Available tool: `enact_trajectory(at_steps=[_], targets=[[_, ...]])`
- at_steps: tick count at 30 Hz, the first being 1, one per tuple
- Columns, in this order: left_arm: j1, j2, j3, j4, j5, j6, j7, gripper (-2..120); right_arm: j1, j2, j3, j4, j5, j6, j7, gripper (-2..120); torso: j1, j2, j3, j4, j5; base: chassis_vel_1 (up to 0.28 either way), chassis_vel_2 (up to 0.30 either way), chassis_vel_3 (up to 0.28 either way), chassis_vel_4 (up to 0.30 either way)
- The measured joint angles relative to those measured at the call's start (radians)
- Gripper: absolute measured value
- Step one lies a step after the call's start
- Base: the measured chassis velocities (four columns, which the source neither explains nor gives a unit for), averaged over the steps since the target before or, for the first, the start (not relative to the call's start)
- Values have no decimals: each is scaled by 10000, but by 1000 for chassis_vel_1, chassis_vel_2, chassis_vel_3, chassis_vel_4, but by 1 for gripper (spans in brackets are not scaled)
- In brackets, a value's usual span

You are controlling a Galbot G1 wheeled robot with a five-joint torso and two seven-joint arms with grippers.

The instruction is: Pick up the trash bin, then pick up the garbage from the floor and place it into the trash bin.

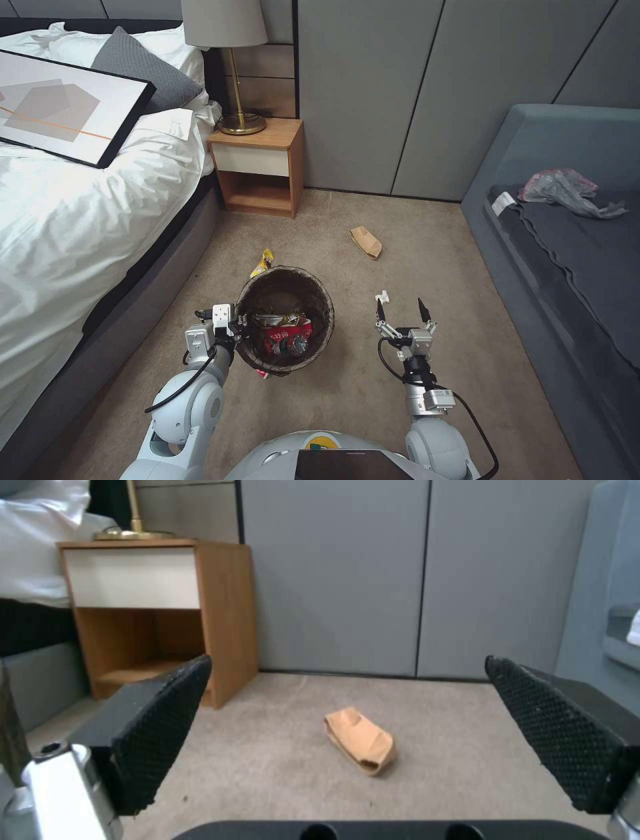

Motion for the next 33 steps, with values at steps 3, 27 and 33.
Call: enact_trajectory(at_steps=[3, 27, 33], targets=[[21, -3, 3, 1, 3, 0, 0, 0, 11, -10, 18, -16, 31, 0, -37, 97, 0, 0, -1, 2, 1, -183, 180, 188, -176], [40, 16, -2, -52, 4, -13, -6, 0, 158, -356, 212, -466, -325, 60, -60, 100, 0, 0, -2, 1, 1, -137, 135, 134, -136], [38, 32, 6, -52, 3, -6, -12, 0, 294, -692, 327, -480, 172, -1632, -169, 100, 0, 0, -2, 2, 1, 0, 0, 0, 0]])
